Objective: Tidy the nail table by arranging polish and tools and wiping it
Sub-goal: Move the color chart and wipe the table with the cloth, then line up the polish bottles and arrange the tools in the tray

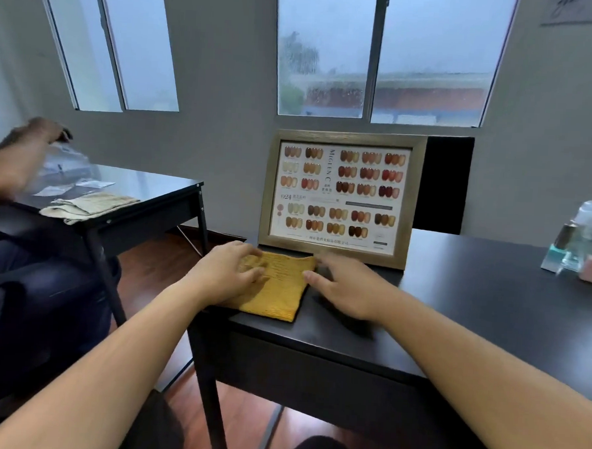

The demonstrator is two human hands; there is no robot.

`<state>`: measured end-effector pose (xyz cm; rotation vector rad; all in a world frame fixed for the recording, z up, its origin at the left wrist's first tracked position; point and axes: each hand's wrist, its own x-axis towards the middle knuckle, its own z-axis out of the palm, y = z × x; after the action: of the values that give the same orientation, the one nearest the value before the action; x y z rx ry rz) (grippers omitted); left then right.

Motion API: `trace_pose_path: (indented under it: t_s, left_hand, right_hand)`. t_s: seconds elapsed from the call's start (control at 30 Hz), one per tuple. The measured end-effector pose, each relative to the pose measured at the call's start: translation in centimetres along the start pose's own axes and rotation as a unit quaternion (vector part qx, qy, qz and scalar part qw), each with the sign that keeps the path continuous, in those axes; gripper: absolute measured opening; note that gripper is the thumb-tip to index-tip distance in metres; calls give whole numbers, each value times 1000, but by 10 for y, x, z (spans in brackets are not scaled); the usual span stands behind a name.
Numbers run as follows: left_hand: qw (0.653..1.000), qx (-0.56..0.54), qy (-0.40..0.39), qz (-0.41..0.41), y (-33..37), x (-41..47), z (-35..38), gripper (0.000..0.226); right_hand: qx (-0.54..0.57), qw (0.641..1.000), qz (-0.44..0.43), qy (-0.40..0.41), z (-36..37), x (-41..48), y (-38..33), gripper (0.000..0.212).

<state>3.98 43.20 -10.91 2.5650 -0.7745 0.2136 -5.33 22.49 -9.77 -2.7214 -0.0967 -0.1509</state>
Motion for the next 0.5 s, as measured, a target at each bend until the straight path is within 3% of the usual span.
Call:
trace_pose_path:
  t_s: [0.13,0.5]
  left_hand:
    - [995,-31,34,88,63,5,2,32]
    - [954,-101,-2,283,292,53,66,35]
  right_hand:
    - [32,995,36,85,-51,-36,32,49]
    - [-36,953,188,233,-195,-167,151,22]
